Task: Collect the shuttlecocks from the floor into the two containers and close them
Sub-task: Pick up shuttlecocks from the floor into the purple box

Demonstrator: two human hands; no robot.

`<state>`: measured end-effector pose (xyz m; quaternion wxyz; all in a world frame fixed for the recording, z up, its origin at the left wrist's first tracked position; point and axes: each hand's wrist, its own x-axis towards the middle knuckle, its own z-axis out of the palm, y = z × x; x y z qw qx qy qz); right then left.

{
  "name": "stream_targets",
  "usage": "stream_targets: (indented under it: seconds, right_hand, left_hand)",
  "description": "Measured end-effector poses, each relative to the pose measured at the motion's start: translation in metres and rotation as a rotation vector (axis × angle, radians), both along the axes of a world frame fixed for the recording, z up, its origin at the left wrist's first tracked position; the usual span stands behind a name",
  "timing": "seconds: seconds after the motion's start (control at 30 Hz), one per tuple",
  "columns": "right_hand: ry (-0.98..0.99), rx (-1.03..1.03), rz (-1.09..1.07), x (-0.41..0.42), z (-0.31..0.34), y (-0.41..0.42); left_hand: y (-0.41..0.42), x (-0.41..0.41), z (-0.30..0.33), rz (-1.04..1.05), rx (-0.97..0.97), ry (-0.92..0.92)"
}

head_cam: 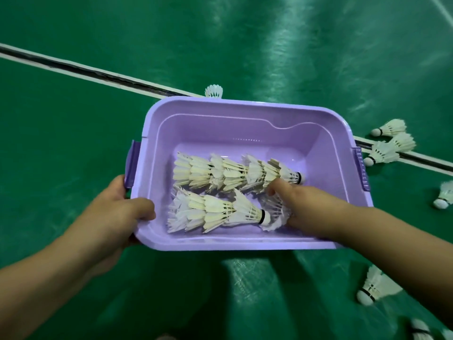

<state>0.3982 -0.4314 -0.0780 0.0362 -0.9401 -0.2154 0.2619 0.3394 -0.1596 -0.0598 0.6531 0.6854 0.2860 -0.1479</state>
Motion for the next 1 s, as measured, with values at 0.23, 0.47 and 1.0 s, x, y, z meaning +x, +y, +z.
stream_targets:
  seconds: [0.23,0.47,1.0]
  right_hand:
    - [-0.135,-0.010,0.032,-0.004,-0.006,0.009]
    - [-0.252,0.135,-0.087,-0.001,0.016,0.012]
    - [0.030,-0.262,-0.515,-0.028,-0.109,-0.048]
  left_hand:
    - [-0.003,0.004,-0.004,-0.043,0.009,-0.022]
    - [0.012,0.011,-0.008,0.033,0.010,-0.051]
    - [0.052,0.031,-0.007,0.311,0.058,-0.161]
